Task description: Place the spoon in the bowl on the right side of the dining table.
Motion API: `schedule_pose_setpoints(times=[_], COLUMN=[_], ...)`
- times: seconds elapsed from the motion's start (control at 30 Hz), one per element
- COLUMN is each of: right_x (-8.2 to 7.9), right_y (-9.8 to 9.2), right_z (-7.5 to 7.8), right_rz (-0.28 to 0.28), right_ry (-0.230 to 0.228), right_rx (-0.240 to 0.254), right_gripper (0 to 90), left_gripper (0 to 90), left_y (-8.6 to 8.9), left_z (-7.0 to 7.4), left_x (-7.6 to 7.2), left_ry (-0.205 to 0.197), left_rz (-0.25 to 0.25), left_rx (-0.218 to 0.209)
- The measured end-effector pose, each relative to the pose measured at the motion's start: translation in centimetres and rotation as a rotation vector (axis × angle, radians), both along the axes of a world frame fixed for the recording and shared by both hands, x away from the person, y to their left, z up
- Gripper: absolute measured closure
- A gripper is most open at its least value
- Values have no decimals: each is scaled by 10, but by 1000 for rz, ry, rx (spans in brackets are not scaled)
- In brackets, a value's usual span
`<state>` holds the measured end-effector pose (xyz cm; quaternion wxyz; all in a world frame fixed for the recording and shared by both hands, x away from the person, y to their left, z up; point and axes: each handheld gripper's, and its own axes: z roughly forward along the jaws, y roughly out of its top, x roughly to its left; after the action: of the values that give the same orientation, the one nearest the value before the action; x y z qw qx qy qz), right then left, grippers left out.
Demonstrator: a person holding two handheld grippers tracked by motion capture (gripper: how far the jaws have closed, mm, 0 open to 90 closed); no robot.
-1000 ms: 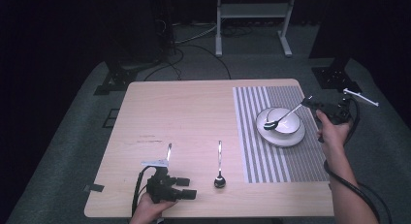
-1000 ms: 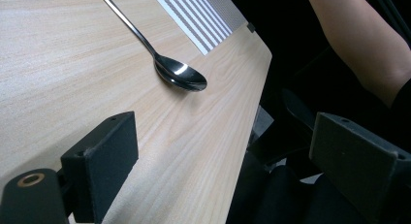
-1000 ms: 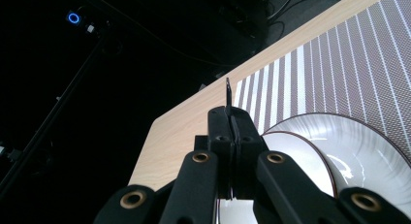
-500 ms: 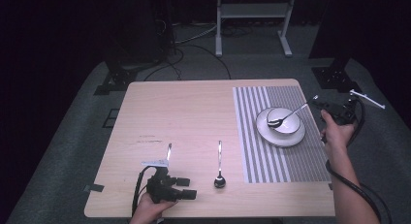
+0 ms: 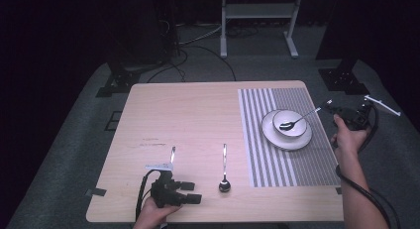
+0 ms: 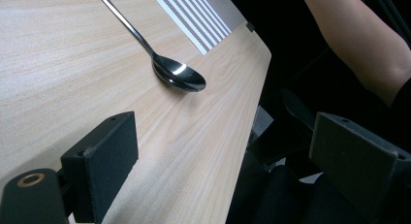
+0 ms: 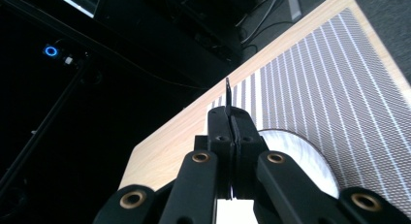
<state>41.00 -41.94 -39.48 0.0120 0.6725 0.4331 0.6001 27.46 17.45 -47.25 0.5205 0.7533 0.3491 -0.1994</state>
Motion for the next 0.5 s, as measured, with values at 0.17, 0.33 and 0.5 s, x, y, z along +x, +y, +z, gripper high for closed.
schedule_pose_setpoints(times=[0.17, 0.33, 0.5], right_x=[0, 1, 2], right_y=[0, 1, 2], right_z=[-3, -5, -6], right_rz=[-8, -16, -17], right_ry=[7, 14, 22], right_rx=[-16, -41, -56], right_gripper=[888, 886, 885], left_gripper=[89, 89, 89], left_y=[0, 1, 1], left_z=[0, 0, 0], left_x=[0, 0, 0], left_ry=[-1, -4, -4], left_rz=[-1, 1, 0], left_rx=[0, 1, 1])
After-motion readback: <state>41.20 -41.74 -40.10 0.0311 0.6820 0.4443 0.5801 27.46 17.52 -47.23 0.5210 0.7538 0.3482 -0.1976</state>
